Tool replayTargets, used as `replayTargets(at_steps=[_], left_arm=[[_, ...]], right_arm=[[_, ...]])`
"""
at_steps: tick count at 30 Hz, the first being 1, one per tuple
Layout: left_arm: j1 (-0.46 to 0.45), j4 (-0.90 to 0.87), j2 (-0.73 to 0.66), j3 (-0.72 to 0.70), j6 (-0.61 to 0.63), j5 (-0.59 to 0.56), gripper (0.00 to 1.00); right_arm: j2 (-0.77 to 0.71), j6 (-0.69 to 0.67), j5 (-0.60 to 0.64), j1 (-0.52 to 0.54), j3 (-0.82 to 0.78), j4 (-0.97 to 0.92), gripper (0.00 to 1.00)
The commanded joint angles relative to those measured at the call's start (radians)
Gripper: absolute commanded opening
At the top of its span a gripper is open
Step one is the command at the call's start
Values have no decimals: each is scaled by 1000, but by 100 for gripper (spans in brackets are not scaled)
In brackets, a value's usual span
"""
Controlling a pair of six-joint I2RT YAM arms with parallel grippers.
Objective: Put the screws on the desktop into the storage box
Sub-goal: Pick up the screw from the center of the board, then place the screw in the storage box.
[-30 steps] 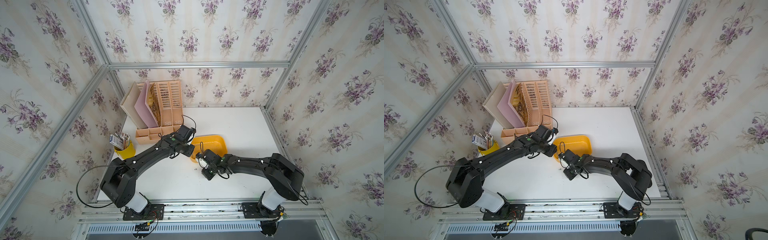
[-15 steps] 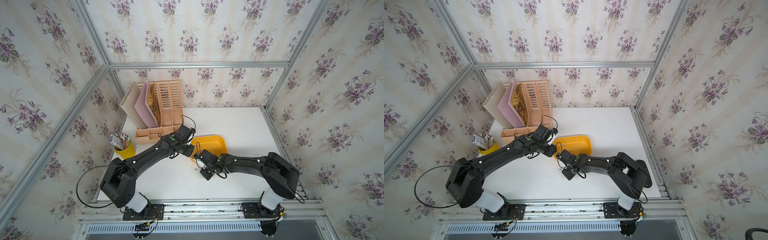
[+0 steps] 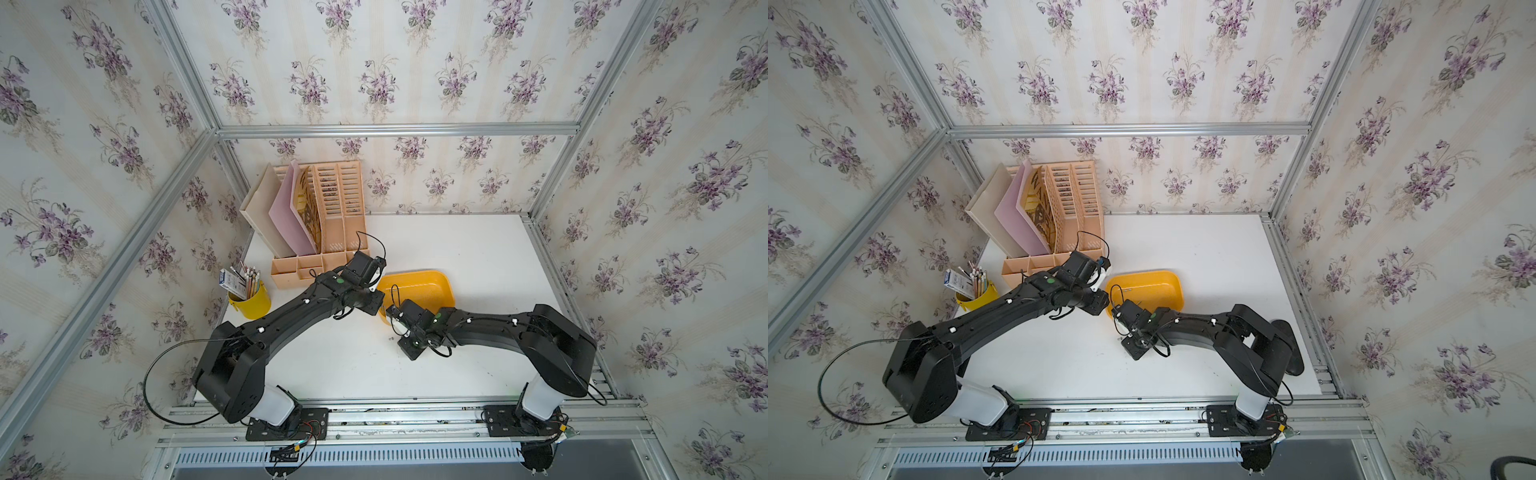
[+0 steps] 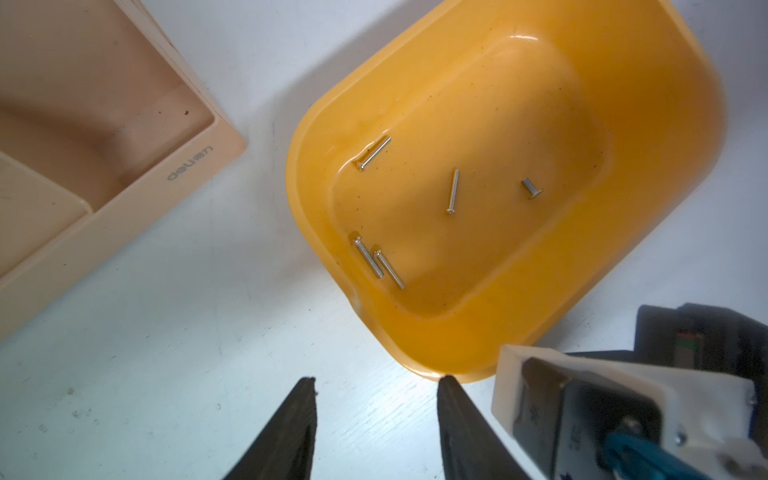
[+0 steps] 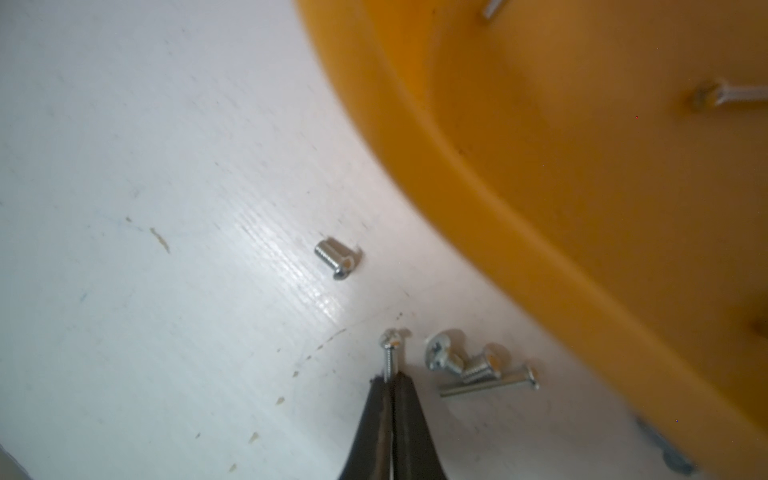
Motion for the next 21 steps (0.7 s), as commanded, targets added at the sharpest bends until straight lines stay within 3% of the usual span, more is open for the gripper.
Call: replayTargets(at_steps=[1,12,21], left_arm=[[12,18,-16,0,-13,20,51],[16,1,-117,-42,-59,53,52],[10,40,-211,-164,-138,144,52]], right_arm=[[-33,29,-69,2,-15,-78,0],[-170,15,-131,-45,81,-100,0],[-229,-22,-212,-246,127,-88,0]])
